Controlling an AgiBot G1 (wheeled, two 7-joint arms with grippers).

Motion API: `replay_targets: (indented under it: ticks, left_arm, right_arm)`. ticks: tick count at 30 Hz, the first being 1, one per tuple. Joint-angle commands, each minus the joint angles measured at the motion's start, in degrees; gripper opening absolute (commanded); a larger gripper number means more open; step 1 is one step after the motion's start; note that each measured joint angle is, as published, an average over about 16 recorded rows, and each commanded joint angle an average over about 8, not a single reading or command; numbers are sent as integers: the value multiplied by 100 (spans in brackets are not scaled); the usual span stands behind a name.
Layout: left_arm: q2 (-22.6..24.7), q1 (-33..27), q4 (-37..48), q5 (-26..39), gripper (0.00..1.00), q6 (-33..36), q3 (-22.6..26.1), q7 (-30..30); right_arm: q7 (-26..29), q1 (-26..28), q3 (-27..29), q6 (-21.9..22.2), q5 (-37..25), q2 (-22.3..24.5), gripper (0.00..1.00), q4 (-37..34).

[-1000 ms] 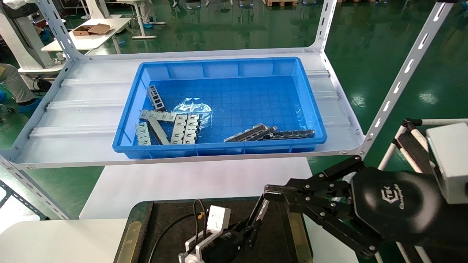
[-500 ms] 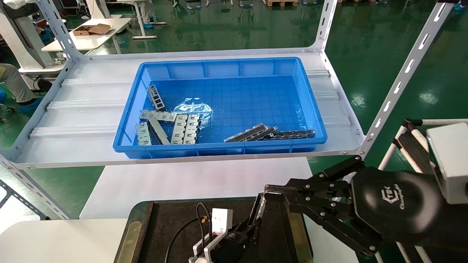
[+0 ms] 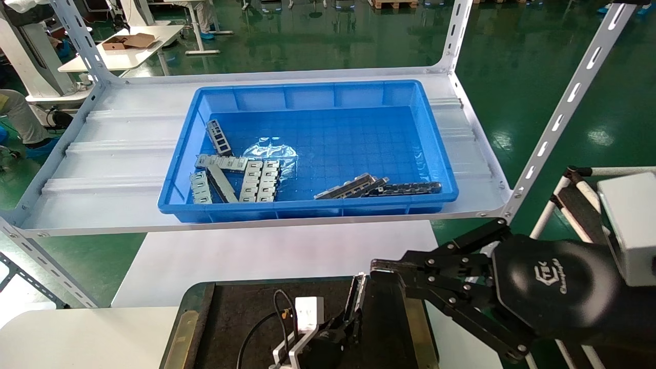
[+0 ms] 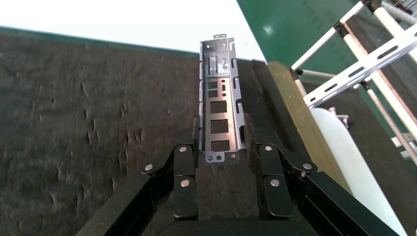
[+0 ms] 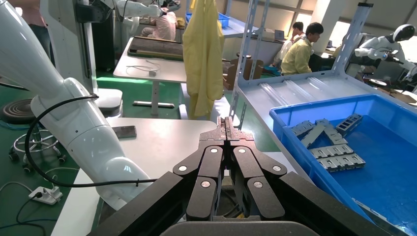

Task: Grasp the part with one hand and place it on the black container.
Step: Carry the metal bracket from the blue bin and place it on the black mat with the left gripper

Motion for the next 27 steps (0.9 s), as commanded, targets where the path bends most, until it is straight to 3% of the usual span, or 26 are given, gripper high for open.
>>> replay_targets:
  ticks: [1,10,13,15,20,22,24,27]
  left_arm:
    - [4,-49,-11,-220,0,-138,181,55]
    - [19,-347,-143,-1304,0,-700,881,389]
    - [19,-436,-224,-1607,3,-867,1057,483]
    - [18,-486,-275,-1780,15,-961,1156,535]
    - [15,-573,-376,-2113,77,-1139,1347,613]
    - [13,-598,-406,-2206,95,-1191,1404,627]
    - [12,-618,-431,-2280,100,-1232,1451,633]
    - [11,-644,-463,-2359,100,-1279,1509,632]
  right_arm:
    - [0,0,0,0,0,0,0,0]
    - [-1,0,-1,0,1,0,0,0]
    - [-1,0,-1,1,1,1,6,0]
    - [-1,0,-2,1,1,1,16,0]
    - [-1,1,-2,1,1,1,71,0]
    - [-1,1,-2,1,1,1,89,0]
    - [-1,1,-2,1,2,1,99,0]
    - [-1,1,-3,1,2,1,100,0]
